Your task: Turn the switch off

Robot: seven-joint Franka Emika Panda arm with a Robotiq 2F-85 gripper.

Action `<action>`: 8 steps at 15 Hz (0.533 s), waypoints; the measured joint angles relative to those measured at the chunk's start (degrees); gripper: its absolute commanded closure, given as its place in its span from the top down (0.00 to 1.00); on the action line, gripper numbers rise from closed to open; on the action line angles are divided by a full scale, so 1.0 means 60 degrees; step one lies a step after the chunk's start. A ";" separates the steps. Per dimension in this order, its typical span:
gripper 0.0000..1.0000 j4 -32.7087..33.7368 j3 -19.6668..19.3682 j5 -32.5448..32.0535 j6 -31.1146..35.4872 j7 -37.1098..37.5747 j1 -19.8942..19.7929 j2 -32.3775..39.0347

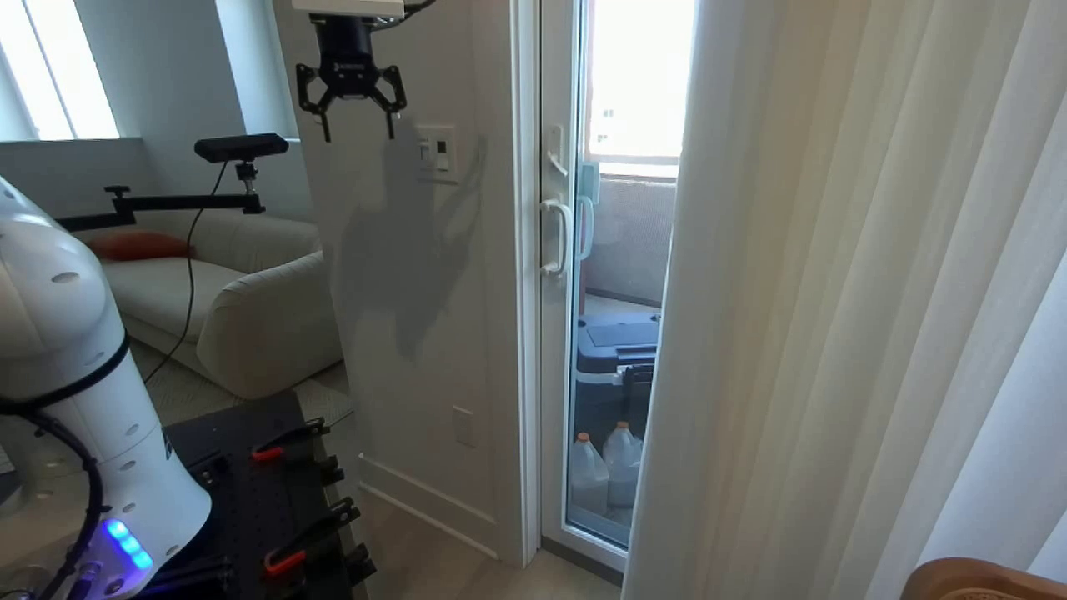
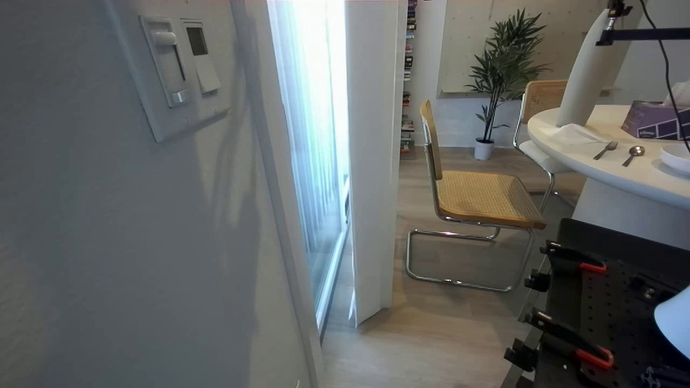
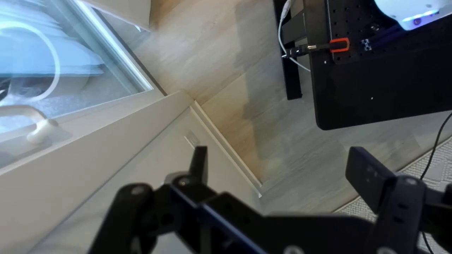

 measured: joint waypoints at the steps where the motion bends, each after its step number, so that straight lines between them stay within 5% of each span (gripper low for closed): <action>1: 1.00 -0.0001 0.0188 -0.0027 0.0234 0.0005 0.0086 0.0033; 4: 1.00 -0.0055 0.0832 -0.0123 0.1167 0.0086 0.0398 0.0202; 5: 0.75 -0.0094 0.1030 -0.0191 0.1545 0.0150 0.0469 0.0255; 8: 0.58 -0.0342 0.1322 -0.0276 0.2870 0.0498 0.0568 0.0314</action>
